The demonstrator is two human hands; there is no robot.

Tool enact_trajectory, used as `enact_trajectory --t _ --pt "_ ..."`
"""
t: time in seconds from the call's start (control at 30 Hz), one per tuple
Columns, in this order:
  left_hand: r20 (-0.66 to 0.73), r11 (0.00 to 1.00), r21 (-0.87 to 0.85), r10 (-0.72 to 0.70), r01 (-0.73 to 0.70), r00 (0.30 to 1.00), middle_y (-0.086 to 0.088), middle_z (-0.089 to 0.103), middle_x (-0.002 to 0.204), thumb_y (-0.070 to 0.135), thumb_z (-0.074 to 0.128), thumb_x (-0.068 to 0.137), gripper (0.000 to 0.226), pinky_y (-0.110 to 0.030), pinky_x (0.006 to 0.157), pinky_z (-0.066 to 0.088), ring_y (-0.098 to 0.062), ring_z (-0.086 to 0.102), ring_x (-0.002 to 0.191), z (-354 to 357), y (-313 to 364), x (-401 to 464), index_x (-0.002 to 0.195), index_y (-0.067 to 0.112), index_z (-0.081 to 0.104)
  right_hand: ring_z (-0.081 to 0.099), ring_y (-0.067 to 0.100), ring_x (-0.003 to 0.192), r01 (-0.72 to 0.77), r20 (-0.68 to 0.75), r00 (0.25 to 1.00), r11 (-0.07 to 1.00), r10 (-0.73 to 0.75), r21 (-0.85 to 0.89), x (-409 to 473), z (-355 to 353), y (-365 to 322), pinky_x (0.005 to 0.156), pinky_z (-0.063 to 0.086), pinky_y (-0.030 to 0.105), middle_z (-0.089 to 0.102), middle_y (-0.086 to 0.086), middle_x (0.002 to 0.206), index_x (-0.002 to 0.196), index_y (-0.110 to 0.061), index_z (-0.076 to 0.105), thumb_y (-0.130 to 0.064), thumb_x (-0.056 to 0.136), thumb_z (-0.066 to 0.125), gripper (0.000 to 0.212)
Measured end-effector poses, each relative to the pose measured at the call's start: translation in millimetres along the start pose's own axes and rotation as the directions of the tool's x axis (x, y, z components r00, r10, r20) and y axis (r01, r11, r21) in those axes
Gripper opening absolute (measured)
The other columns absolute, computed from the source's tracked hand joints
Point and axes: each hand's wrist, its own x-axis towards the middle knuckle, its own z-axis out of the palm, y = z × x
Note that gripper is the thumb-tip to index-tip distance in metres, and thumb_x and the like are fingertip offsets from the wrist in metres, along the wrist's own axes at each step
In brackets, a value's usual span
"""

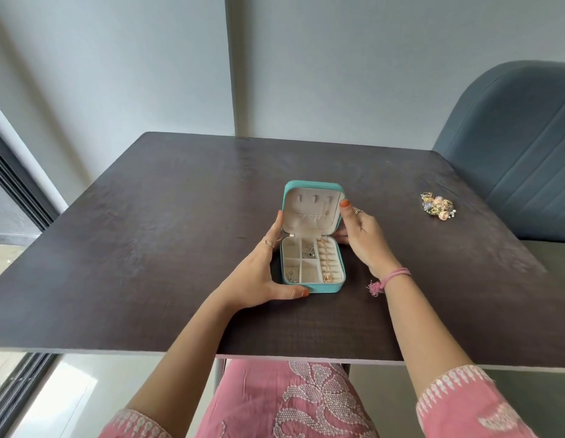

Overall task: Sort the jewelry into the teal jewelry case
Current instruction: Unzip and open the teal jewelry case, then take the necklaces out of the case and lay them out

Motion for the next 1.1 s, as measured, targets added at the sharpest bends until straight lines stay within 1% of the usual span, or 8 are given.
enact_trajectory --t 0.13,0.3,0.4,0.53,0.77,0.87,0.97,1.1 --pt "0.012 0.999 0.005 -0.033 0.033 0.999 0.015 0.013 0.158 0.038 0.083 0.067 0.127 -0.02 0.115 0.019 -0.002 0.02 0.142 0 -2 2 0.147 0.039 -0.016 0.069 0.015 0.096 -0.005 -0.039 0.999 0.999 0.003 -0.041 5 4 7 0.092 0.053 0.046 0.074 -0.001 0.099 0.096 -0.032 0.071 -0.073 0.084 0.043 0.05" --pt "0.044 0.988 -0.122 -0.091 0.095 0.995 0.015 0.014 0.155 0.04 0.085 0.063 0.132 0.0 0.098 0.027 0.004 0.03 0.133 -5 0 5 0.149 0.034 -0.015 0.068 0.012 0.094 -0.012 -0.085 0.996 0.998 0.007 -0.062 3 8 6 0.091 0.054 0.04 0.073 -0.004 0.096 0.094 -0.028 0.07 -0.056 0.094 0.042 0.039" --pt "-0.092 0.933 -0.336 -0.166 0.126 0.982 0.014 0.022 0.153 0.049 0.069 0.075 0.105 -0.013 0.098 0.038 0.003 0.041 0.127 -4 7 14 0.151 0.03 -0.001 0.068 0.015 0.093 -0.014 -0.099 0.995 0.997 0.007 -0.076 2 9 8 0.09 0.053 0.046 0.074 -0.005 0.092 0.093 -0.028 0.07 -0.06 0.092 0.044 0.042" --pt "-0.327 0.879 -0.467 -0.275 0.098 0.904 0.006 0.053 0.138 0.058 0.055 0.086 0.069 -0.039 0.107 0.041 -0.011 0.052 0.124 -1 1 40 0.144 0.025 0.038 0.067 0.013 0.094 -0.012 -0.107 0.994 0.995 0.002 -0.101 2 9 10 0.091 0.053 0.045 0.073 -0.006 0.094 0.099 -0.026 0.071 -0.069 0.086 0.043 0.052" --pt "-0.306 0.796 -0.605 -0.227 -0.005 0.925 -0.004 0.071 0.103 0.029 0.043 0.101 0.031 -0.037 0.086 0.054 -0.016 0.066 0.093 -3 5 54 0.116 0.012 0.064 0.066 0.011 0.099 -0.01 -0.122 0.992 0.996 -0.001 -0.086 2 9 12 0.093 0.052 0.045 0.073 -0.008 0.099 0.105 -0.027 0.069 -0.077 0.08 0.046 0.061" --pt "-0.299 0.775 -0.632 -0.219 -0.021 0.929 -0.001 0.071 0.098 0.026 0.043 0.1 0.029 -0.029 0.08 0.055 -0.012 0.066 0.089 -3 2 55 0.114 0.011 0.064 0.066 0.009 0.1 0.006 -0.11 0.994 1.0 -0.005 0.008 0 7 6 0.09 0.054 0.043 0.071 -0.006 0.106 0.107 -0.032 0.064 -0.058 0.089 0.053 0.034" --pt "-0.3 0.757 -0.652 -0.206 -0.043 0.932 -0.001 0.072 0.098 0.025 0.044 0.1 0.029 -0.027 0.078 0.056 -0.013 0.067 0.089 -3 2 54 0.114 0.011 0.064 0.063 -0.005 0.095 0.083 -0.158 0.985 0.994 -0.072 0.065 -2 6 -3 0.081 0.054 0.027 0.068 -0.009 0.11 0.113 -0.034 0.059 -0.032 0.095 0.057 0.018" --pt "-0.305 0.748 -0.661 -0.197 -0.058 0.932 -0.001 0.072 0.097 0.025 0.044 0.1 0.027 -0.028 0.079 0.056 -0.014 0.067 0.09 -4 1 55 0.112 0.012 0.065 0.061 0.006 0.087 0.326 -0.417 0.824 0.922 -0.385 -0.208 -6 7 -13 0.077 0.049 0.022 0.061 -0.001 0.101 0.11 -0.02 0.067 -0.022 0.09 0.065 0.02"
